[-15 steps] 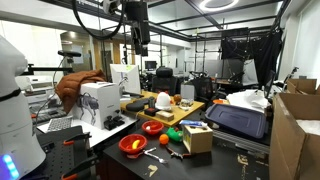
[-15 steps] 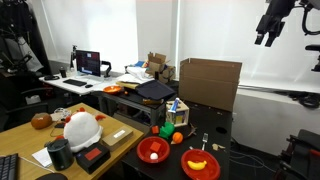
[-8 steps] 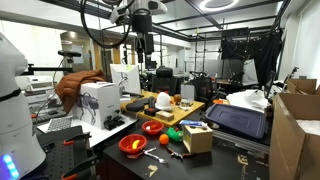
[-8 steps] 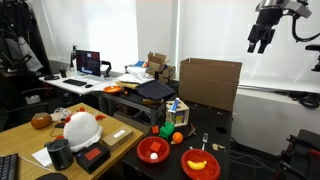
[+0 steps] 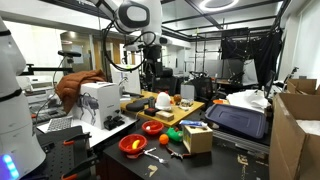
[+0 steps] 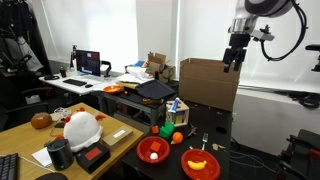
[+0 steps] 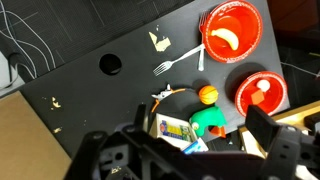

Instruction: Pick up the orange block from the bowl and put it on the table.

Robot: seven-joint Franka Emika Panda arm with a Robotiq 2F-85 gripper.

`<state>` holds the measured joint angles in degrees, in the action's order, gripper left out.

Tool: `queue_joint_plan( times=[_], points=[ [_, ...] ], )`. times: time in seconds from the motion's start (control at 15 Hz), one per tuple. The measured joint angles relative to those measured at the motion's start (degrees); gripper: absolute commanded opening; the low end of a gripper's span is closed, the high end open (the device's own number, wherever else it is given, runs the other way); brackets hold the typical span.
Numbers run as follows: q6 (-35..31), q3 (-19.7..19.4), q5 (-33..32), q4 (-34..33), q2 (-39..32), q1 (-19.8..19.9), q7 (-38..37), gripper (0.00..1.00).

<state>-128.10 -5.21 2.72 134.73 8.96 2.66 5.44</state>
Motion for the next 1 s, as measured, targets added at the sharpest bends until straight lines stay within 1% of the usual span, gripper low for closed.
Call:
queue_joint_plan(
  times=[0.2, 0.4, 0.73, 1.0],
  points=[
    [-2.08, 1.24, 1.36, -2.38, -6.6, -0.76, -0.14, 1.0],
    [-2.63, 2.09, 2.13, -5.67, -12.78, -0.97, -0.14, 1.0],
    [-2.85, 3.75, 2.35, -12.47, -23.34, -1.12, -0.41, 1.0],
    [-2.84, 5.22, 2.3, -18.71, -31.22, -1.97, -1.43, 1.0]
  ],
)
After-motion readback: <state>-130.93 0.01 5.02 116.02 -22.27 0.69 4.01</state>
